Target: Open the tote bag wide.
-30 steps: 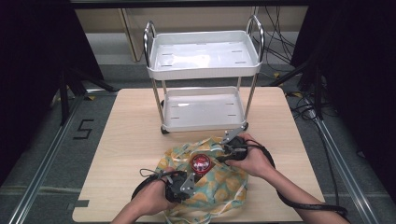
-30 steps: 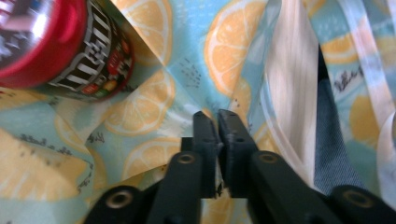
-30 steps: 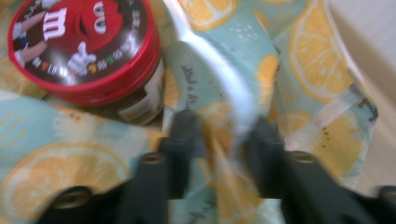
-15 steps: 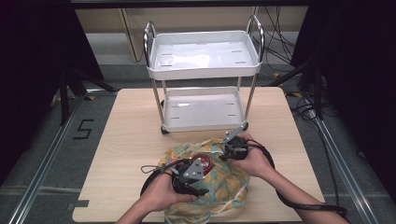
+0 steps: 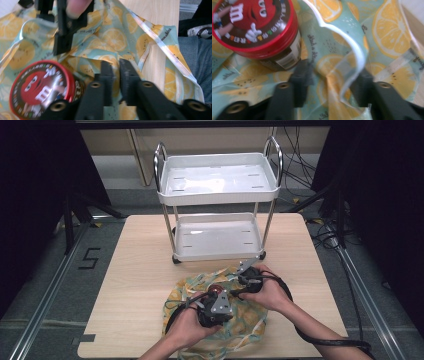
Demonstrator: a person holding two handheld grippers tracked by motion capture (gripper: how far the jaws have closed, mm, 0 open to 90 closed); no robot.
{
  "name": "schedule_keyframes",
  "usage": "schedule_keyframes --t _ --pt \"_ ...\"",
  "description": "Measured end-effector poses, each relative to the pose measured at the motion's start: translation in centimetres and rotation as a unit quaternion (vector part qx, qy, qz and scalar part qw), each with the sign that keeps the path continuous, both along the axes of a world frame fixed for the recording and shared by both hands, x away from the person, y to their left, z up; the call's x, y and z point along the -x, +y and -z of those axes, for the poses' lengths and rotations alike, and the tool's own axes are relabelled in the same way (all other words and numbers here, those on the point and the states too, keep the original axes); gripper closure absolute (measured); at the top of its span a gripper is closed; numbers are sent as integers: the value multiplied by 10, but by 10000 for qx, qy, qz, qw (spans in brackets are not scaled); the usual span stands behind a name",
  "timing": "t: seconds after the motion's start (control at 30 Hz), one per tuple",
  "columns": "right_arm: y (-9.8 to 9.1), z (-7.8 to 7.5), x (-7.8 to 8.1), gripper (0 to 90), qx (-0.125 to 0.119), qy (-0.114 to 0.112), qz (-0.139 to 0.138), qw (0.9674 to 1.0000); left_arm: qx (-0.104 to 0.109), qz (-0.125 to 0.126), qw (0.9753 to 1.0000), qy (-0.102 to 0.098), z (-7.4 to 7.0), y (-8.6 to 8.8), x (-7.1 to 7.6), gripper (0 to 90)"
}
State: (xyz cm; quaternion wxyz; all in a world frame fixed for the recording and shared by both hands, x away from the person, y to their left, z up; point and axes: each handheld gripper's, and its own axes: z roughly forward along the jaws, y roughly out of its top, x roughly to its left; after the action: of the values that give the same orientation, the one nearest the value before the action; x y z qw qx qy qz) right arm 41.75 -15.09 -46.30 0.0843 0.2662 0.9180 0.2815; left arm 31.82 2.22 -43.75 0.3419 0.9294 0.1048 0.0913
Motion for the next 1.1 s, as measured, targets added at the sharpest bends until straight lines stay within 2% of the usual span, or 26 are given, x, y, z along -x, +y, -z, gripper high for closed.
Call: schedule_keyframes --t 0.03,0.07,0.17,0.2,0.23,0.3,0.33,0.37,0.4,0.43,0.53,0.6,0.63,0.67,0.77,0.8,0.83,0.9,0.97,1.0,1.03,1.07,1.1 --pt "1 0 1 636 138 57 6 9999 -31 61 10000 -21 1 -2 1 870" --pt "-1 -1 0 703 378 -36 -96 9992 -107 151 9998 -29 2 -3 2 888" --pt "1 0 0 877 451 85 -140 9988 -124 284 9995 -90 6 -7 7 894" --pt "0 0 -1 896 532 112 -149 9984 -137 324 9993 -93 7 -8 8 894" --pt "0 -1 -1 900 579 141 -70 9982 -146 372 9992 -82 8 -9 10 895" --pt "-2 -3 -4 900 561 100 -119 9983 -187 463 9987 -82 10 -11 12 895" --pt "-2 -5 -3 900 563 115 27 9983 -205 517 9984 -102 11 -11 13 895" --pt "-2 -5 -4 900 470 28 48 9989 -150 502 9986 -121 13 -13 15 895" --pt "-3 -8 -5 900 531 17 128 9985 -228 610 9979 -47 14 -13 16 895" --pt "-4 -9 -6 900 464 -41 258 9986 -145 583 9982 -25 15 -14 17 895" --pt "-9 -13 -14 900 416 -294 351 9981 -216 791 9966 -14 17 -17 20 895" --pt "-11 -15 -17 900 490 -362 363 9975 -256 919 9954 -2 21 -19 22 894" --pt "-12 -15 -20 900 582 -414 288 9970 -265 931 9953 11 22 -20 23 894" --pt "-12 -14 -21 900 559 -470 373 9966 -261 933 9953 33 24 -20 23 893" --pt "-14 -13 -25 900 713 -563 444 9949 -279 980 9948 37 25 -20 23 893" --pt "-13 -12 -27 900 708 -599 387 9949 -272 992 9947 63 24 -19 23 893" --pt "-12 -10 -26 900 721 -585 497 9944 -273 979 9948 46 23 -19 23 892" --pt "-12 -9 -28 900 757 -563 369 9949 -220 942 9953 25 22 -18 22 889" --pt "-12 -9 -27 900 760 -577 358 9948 -229 932 9954 22 21 -17 21 885" --pt "-12 -9 -26 900 660 -510 454 9955 -229 927 9954 22 21 -17 21 883" --pt "-14 -10 -28 899 740 -625 438 9943 -233 922 9955 35 21 -17 21 880" --pt "-13 -10 -27 895 610 -555 346 9960 -229 894 9957 22 21 -18 21 875" --pt "-13 -11 -27 881 644 -485 361 9961 -223 892 9958 34 21 -18 21 867"
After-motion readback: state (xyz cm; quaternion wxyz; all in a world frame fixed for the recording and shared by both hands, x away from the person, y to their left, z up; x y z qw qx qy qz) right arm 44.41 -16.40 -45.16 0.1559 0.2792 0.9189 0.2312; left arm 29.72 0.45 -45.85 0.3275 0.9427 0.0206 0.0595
